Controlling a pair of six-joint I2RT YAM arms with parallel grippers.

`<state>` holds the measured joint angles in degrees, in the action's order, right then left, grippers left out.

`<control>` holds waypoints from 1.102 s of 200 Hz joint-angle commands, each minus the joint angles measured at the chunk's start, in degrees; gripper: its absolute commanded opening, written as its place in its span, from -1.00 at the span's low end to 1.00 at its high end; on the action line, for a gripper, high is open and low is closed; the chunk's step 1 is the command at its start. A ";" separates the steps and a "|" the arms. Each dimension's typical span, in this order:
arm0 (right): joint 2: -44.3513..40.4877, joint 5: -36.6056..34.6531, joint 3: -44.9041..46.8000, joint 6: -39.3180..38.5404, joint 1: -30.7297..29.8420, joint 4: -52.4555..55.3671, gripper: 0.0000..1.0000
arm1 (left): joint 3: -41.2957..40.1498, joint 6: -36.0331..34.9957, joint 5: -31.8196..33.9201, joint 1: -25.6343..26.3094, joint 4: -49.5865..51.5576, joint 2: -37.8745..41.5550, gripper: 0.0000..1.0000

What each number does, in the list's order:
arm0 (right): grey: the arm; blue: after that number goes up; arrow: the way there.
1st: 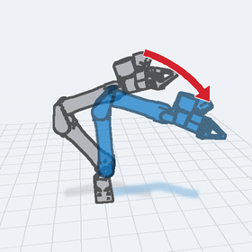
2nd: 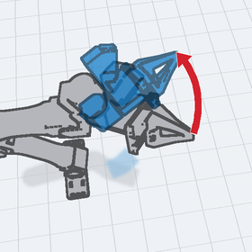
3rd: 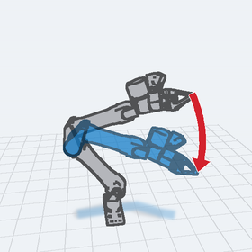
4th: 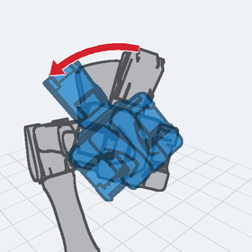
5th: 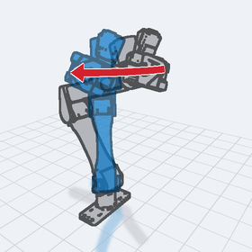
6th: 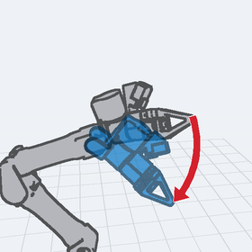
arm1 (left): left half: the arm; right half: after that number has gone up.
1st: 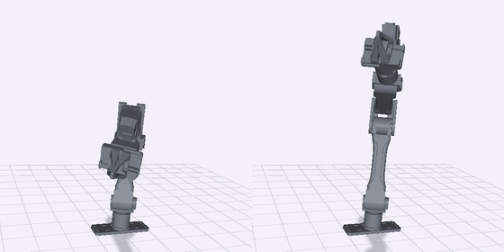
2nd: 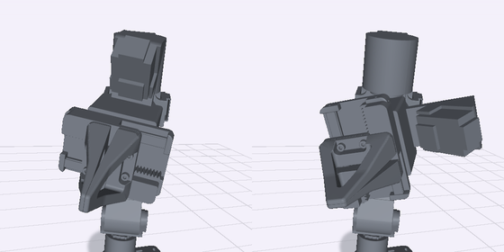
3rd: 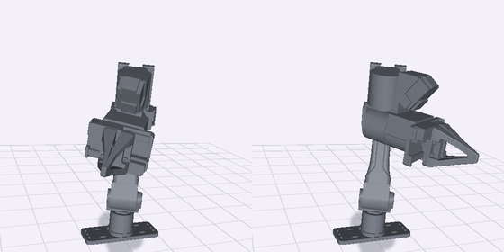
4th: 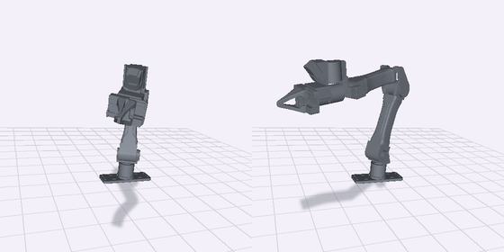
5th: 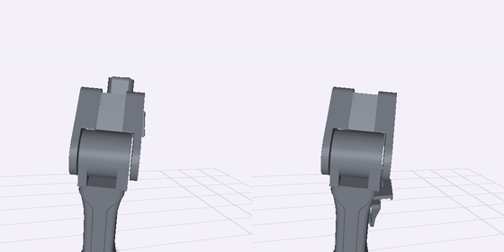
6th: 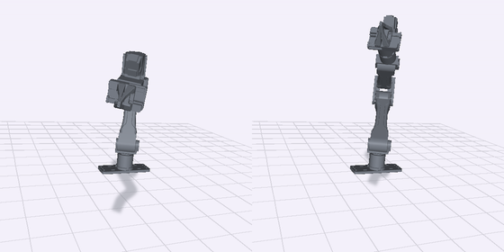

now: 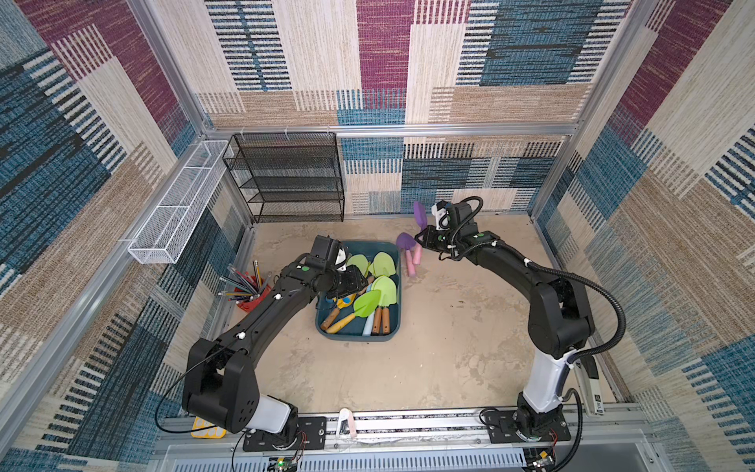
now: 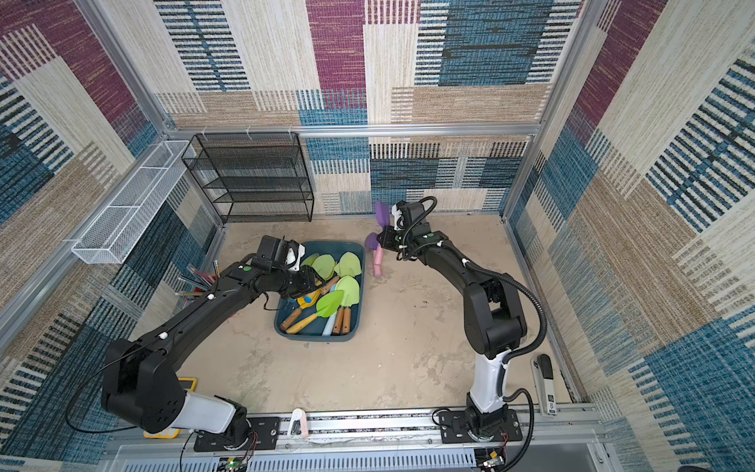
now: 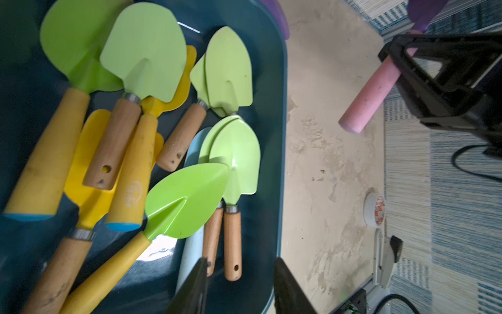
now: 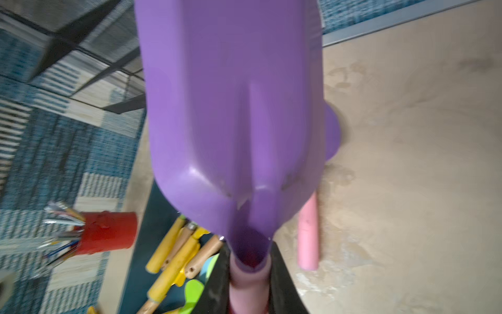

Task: Take the shovel out of the storage box
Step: Place the shovel at the center of the board.

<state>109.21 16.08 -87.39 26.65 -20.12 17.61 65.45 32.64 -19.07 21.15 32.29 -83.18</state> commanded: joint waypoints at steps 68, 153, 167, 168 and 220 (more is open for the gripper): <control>13.29 -17.10 -10.40 -7.33 0.00 8.71 -0.70 | -9.57 -1.49 6.94 1.05 2.86 6.65 -0.15; 23.08 -20.77 -18.98 -8.37 0.08 12.62 -0.63 | -14.50 -1.27 7.82 1.09 1.86 8.29 -0.14; 24.09 -21.03 -19.91 -8.36 0.06 13.20 -0.61 | -14.97 -1.27 7.73 1.07 1.64 8.29 -0.14; 24.10 -21.02 -19.92 -8.37 0.07 13.22 -0.61 | -14.98 -1.27 7.73 1.08 1.59 8.29 -0.14; 25.62 -21.96 -20.81 -7.81 0.08 14.30 -0.51 | -16.13 -1.62 7.82 1.09 0.94 8.29 -0.14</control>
<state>134.17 -4.36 -107.92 18.61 -20.01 30.70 49.74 31.92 -12.12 22.24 33.78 -75.00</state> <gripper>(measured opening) 0.240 0.427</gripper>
